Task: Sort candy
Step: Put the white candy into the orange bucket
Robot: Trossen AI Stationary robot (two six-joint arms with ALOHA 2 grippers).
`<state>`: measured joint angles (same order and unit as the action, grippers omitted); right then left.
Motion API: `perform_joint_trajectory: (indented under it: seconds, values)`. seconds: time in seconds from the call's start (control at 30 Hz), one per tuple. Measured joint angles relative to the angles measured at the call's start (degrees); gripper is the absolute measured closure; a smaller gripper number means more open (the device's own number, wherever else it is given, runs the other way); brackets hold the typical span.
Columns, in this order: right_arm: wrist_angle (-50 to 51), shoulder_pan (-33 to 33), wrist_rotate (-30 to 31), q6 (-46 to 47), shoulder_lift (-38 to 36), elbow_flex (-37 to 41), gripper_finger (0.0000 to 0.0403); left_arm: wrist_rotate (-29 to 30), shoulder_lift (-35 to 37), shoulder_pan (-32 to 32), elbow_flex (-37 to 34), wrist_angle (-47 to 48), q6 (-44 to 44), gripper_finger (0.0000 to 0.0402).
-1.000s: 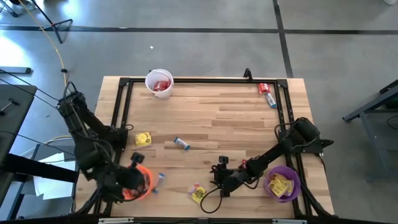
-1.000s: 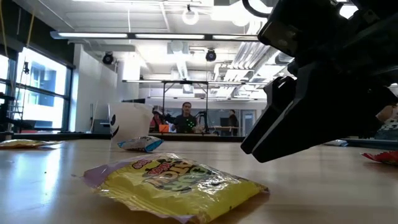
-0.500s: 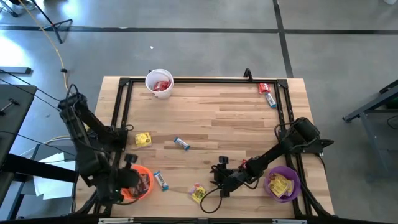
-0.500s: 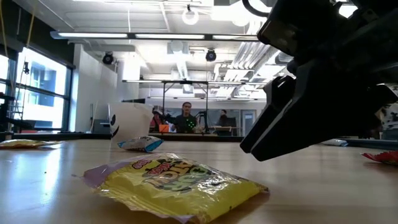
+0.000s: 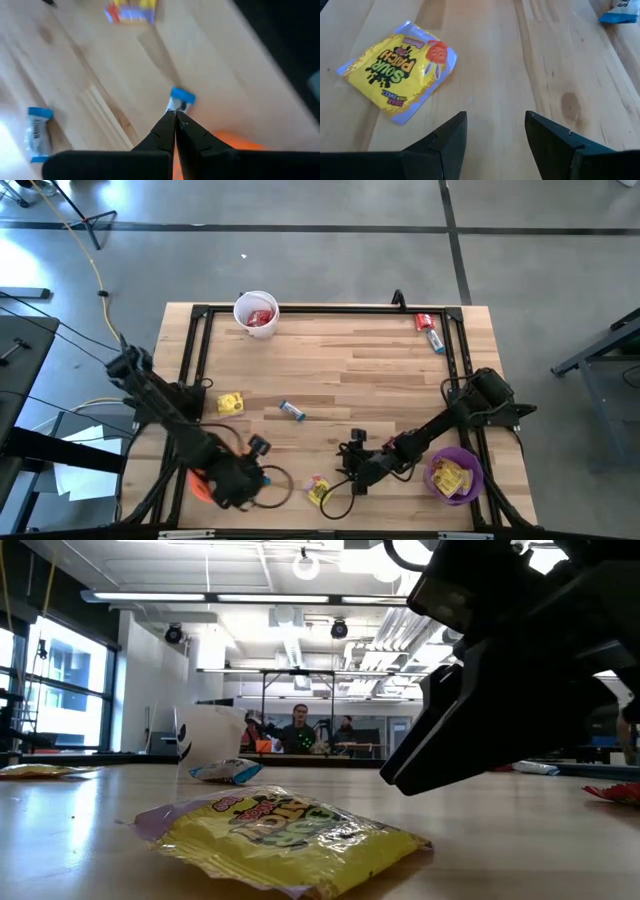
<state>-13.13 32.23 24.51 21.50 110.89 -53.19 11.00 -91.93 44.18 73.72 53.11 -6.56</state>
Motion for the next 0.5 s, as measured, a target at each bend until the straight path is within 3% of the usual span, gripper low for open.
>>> perform_joint_trajectory:
  seconds: [0.23, 0.5]
  values:
    - [0.20, 0.00, -0.16, -0.12, 0.00, 0.00, 0.0206, -1.80, -11.70, -2.60, 0.29, -0.27, 9.23, 0.0390]
    - [0.31, 0.00, -0.31, -0.12, 0.00, 0.00, 0.0206, -1.44, -18.98, -2.49, 2.02, -0.76, 9.76, 0.0314]
